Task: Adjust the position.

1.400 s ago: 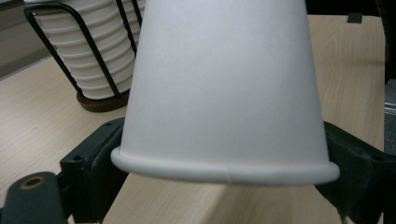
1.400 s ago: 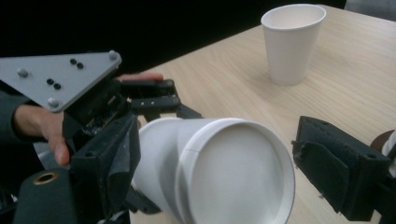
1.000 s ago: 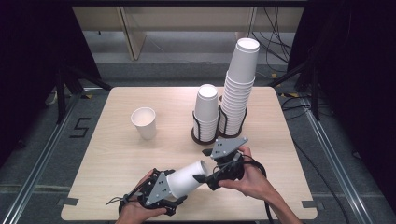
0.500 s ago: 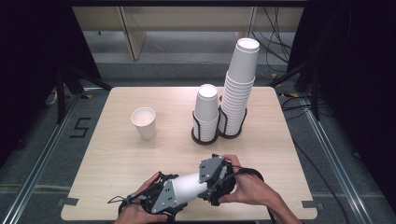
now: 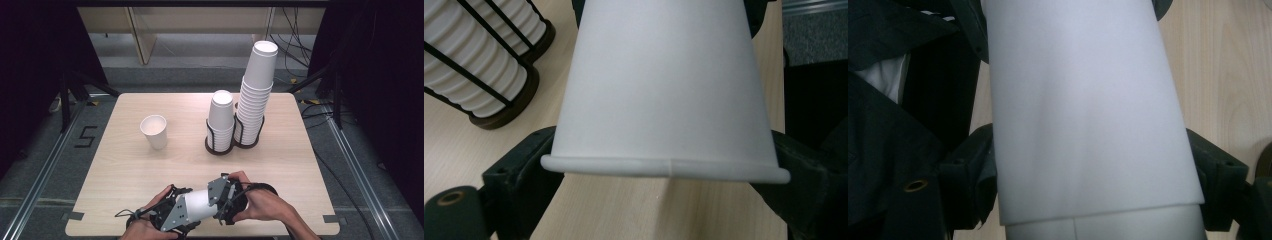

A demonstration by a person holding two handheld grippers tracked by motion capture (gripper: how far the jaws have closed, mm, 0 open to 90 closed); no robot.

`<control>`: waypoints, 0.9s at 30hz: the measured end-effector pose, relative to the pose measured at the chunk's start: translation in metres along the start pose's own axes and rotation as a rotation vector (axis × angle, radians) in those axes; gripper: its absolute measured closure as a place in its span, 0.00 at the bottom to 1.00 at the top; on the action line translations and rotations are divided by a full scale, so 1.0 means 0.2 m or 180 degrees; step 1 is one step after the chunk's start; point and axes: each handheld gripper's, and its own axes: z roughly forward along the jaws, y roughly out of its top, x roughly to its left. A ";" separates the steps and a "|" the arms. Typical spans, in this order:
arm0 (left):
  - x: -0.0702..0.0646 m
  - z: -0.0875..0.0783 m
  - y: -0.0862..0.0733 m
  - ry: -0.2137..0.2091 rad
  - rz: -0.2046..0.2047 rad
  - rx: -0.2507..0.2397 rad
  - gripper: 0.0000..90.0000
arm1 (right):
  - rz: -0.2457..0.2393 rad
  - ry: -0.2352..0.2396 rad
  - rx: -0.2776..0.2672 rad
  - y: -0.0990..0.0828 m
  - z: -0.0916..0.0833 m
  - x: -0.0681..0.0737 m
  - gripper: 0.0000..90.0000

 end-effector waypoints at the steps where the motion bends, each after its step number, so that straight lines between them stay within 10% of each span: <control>1: 0.00 0.00 -0.01 0.0020 -0.0020 -0.0068 0.08 | -0.0021 0.0005 -0.0023 -0.01 0.00 -0.01 0.25; 18: 0.08 -0.03 -0.09 -0.0226 -0.0985 -0.1098 0.06 | 0.0092 0.0297 -0.0848 -0.14 -0.06 -0.09 0.26; 27: 0.07 -0.02 -0.07 -0.0222 -0.1117 -0.1362 0.05 | 0.0151 0.0353 -0.1030 -0.13 -0.07 -0.09 0.26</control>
